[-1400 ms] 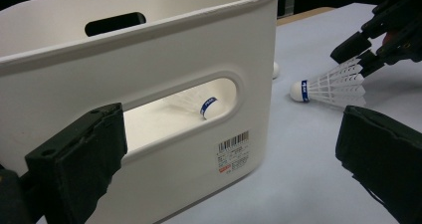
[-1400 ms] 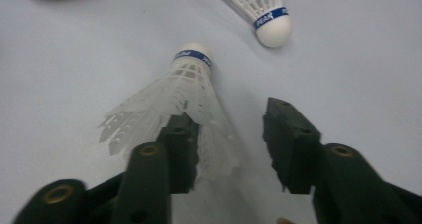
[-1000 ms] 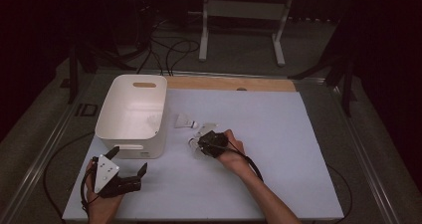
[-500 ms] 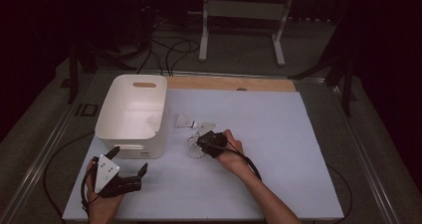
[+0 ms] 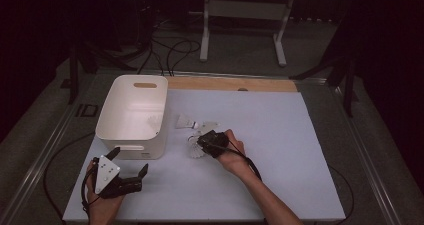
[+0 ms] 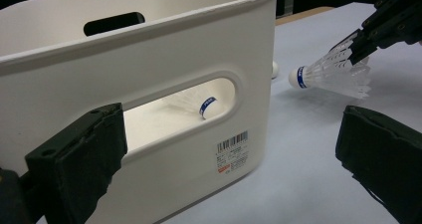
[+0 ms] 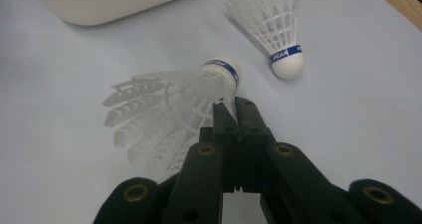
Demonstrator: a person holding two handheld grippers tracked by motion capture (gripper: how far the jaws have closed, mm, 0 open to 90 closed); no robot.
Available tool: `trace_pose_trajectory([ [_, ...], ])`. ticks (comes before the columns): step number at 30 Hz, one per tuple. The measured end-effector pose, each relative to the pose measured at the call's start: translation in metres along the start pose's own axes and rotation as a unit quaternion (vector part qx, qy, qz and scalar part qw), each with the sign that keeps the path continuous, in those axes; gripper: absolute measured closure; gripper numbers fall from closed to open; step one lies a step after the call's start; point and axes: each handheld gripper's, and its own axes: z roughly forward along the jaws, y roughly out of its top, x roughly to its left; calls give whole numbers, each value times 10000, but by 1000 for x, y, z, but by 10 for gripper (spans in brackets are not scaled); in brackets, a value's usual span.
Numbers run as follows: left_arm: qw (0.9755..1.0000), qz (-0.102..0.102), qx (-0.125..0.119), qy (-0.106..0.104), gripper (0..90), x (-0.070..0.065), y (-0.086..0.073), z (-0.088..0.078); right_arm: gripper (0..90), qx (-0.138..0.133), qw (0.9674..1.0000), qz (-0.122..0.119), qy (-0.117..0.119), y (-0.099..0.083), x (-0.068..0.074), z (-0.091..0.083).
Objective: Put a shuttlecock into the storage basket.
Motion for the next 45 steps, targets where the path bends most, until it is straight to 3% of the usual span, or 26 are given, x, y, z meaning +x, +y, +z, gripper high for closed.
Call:
trace_pose_trajectory([
  [45, 10000, 9, 0, -1, 2, 0, 0, 0, 892, -267, 9992, 287, 44, 22, 0, -22],
])
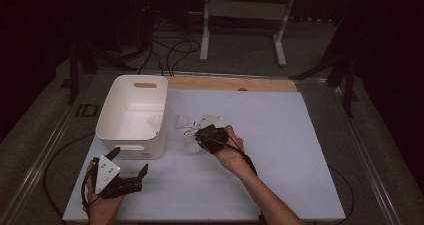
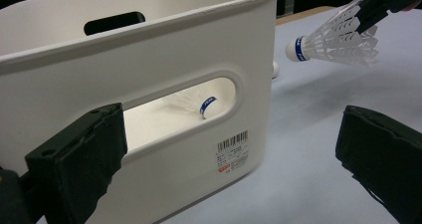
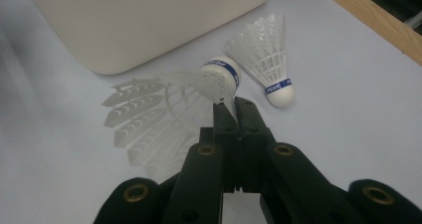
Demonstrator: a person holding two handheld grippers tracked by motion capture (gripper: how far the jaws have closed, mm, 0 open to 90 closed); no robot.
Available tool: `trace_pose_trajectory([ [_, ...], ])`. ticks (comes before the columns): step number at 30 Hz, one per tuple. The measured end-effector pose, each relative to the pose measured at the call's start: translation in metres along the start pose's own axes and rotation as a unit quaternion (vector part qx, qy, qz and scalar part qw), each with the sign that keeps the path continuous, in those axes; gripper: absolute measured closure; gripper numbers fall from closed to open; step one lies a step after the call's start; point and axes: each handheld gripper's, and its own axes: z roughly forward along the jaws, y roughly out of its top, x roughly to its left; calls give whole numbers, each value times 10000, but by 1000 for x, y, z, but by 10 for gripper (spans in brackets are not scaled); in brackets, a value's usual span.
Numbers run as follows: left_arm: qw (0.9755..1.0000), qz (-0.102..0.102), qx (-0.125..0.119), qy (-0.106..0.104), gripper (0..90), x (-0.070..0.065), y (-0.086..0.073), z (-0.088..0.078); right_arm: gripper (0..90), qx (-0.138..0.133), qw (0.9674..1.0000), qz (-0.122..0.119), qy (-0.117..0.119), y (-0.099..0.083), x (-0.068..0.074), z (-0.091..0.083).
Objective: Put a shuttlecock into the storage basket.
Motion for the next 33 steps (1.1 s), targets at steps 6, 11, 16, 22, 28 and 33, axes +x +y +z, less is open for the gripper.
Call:
trace_pose_trajectory([
  [6, 10000, -7, 2, 0, 2, 0, 0, 0, 892, -26, 10000, -9, -11, 4, -1, -2],
  [11, 10000, -6, 0, -3, 2, 0, 0, 0, 892, -39, 10000, -6, -15, 6, -1, -4],
  [16, 10000, -10, -4, 5, 2, 0, 0, 0, 893, -61, 10000, -19, -19, 10, -2, -6],
  [22, 10000, -11, -4, 6, 2, 0, 0, 0, 893, -109, 9999, -19, -39, 15, -3, -10],
  [28, 10000, -19, -9, 8, 2, 0, 0, 0, 893, -156, 9999, -25, -42, 22, -4, -13],
  [33, 10000, -24, -22, 9, 2, 0, 0, 0, 893, -185, 9998, -36, -48, 27, -4, -15],
])
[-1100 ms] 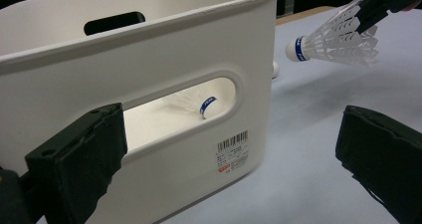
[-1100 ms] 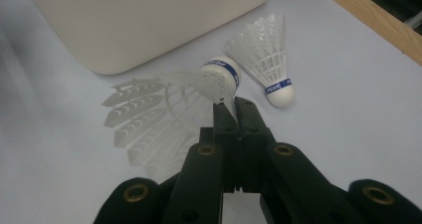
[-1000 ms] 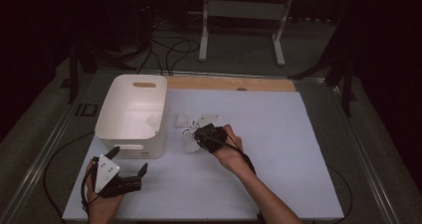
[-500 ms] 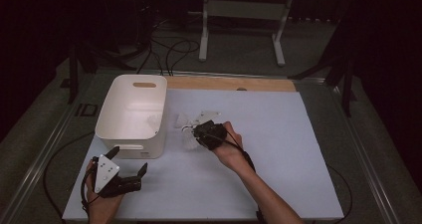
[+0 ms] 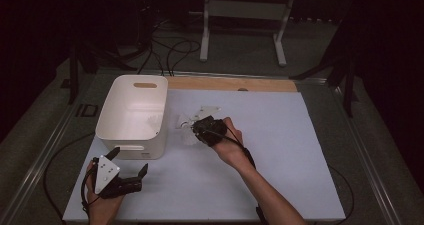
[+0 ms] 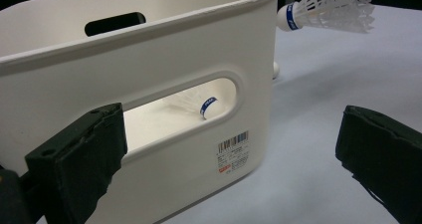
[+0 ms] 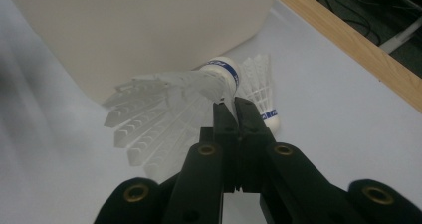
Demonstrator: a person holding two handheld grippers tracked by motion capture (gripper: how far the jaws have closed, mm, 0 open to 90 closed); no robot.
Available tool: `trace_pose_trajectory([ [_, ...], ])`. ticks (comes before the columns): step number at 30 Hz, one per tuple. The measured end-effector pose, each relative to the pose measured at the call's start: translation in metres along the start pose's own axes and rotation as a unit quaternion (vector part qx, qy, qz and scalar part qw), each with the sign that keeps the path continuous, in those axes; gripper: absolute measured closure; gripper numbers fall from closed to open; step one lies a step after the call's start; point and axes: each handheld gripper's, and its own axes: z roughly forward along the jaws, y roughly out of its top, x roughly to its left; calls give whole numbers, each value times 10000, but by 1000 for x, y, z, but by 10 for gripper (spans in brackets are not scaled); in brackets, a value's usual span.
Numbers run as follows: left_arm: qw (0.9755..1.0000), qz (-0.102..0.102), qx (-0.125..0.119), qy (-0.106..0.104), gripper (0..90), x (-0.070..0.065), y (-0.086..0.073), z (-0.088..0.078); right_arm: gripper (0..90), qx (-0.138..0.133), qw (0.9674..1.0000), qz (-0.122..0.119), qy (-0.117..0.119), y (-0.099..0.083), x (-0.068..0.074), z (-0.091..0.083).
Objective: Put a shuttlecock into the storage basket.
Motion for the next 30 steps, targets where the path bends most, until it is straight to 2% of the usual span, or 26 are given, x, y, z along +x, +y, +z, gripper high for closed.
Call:
trace_pose_trajectory([
  [30, 10000, 9, 18, -3, 2, 0, 0, 0, 894, -109, 9999, -94, -45, 31, -4, -10],
])
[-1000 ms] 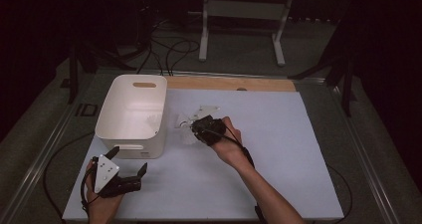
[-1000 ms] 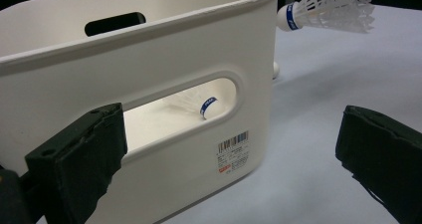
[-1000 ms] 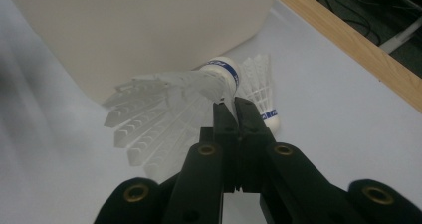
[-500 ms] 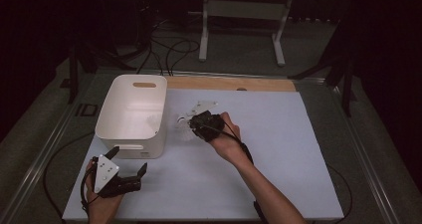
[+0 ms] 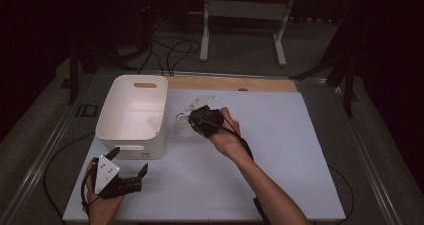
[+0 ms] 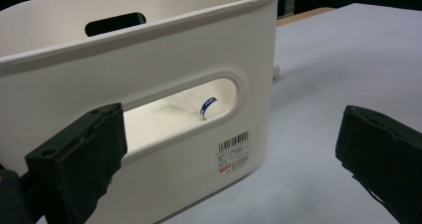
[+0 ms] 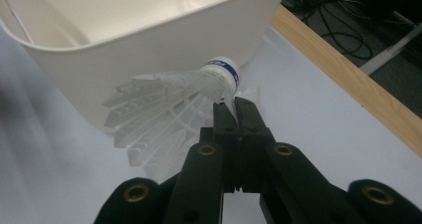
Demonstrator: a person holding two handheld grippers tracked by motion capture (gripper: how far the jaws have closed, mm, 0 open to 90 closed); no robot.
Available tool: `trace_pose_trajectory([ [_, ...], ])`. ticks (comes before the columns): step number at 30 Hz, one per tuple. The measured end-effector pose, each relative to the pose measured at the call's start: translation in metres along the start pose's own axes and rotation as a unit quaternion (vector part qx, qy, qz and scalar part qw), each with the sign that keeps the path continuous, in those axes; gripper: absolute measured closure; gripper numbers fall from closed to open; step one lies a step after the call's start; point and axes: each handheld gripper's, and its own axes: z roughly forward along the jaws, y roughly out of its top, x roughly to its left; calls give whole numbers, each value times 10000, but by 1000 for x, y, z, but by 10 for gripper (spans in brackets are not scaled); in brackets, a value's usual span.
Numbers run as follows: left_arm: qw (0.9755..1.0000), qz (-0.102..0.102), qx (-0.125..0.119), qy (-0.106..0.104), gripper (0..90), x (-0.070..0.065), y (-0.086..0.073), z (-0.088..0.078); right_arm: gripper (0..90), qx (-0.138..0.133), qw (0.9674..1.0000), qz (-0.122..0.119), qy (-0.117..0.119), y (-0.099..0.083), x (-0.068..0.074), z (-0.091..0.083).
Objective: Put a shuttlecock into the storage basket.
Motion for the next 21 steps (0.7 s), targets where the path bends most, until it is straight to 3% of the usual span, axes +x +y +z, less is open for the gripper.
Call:
trace_pose_trajectory([
  [21, 10000, -24, -12, -5, 2, 0, 0, 0, 894, -99, 9999, 50, -22, 21, -7, -6],
])
